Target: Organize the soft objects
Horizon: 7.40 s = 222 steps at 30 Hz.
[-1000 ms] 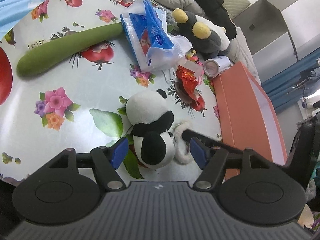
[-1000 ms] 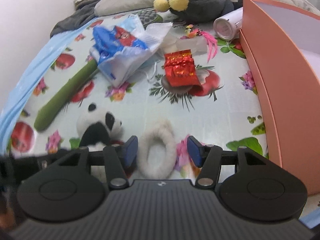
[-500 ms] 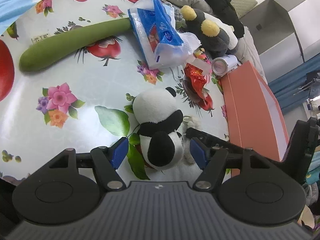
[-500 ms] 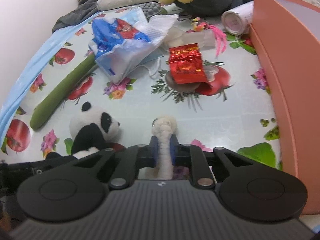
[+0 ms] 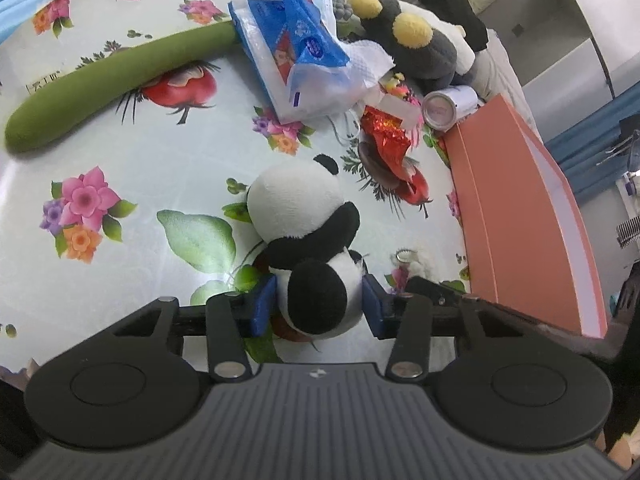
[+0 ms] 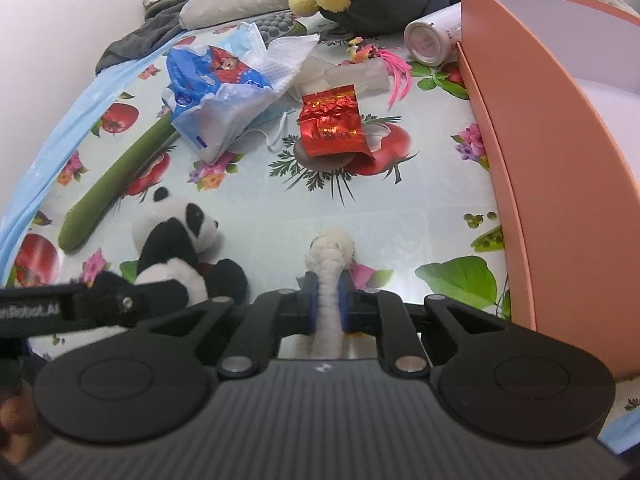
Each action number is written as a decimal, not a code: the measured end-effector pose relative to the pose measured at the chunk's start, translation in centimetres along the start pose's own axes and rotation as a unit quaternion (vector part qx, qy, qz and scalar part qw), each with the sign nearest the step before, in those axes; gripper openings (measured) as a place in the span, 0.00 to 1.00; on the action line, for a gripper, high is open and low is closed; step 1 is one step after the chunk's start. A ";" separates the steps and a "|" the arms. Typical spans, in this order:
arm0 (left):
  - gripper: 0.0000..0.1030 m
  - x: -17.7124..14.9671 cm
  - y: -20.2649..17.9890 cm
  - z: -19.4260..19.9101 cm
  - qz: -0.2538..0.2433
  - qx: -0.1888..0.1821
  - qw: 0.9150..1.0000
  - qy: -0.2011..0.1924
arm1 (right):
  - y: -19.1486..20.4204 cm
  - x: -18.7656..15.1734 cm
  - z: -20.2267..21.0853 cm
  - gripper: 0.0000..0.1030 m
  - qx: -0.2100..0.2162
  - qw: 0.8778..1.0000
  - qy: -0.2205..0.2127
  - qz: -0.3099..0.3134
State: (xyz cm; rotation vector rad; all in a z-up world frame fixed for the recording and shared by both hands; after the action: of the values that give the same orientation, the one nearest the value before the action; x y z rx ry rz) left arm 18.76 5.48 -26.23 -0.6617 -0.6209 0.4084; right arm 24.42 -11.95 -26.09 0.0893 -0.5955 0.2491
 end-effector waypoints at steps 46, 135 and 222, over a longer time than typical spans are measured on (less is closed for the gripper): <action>0.44 -0.4 -18.8 11.9 -0.188 -0.048 0.978 -0.082 | -5.3 2.8 20.7 0.14 -0.004 0.980 -0.189 -0.057; 1.00 0.7 -27.1 6.5 -0.294 0.008 0.956 -0.010 | -15.5 1.5 21.3 0.25 -0.068 0.970 -0.186 -0.142; 0.36 17.5 0.7 -6.3 -0.017 0.073 0.995 -0.060 | 2.1 11.6 -9.3 0.58 -0.014 0.999 -0.046 -0.001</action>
State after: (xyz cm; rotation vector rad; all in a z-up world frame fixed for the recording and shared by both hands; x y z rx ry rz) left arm 35.80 12.57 -23.62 -0.4898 -0.7079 0.4600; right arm 38.21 -6.14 -27.22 0.0752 -0.6909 0.2357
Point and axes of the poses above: each gripper's, at about its wrist camera, not at the fingertips, and z roughly against the way its jaws point, y to its left, x to its top, the point moved 7 cm from there along -z, roughly the way its jaws point, and after that the axes turned 14 degrees about -x, right-handed, at the moved point
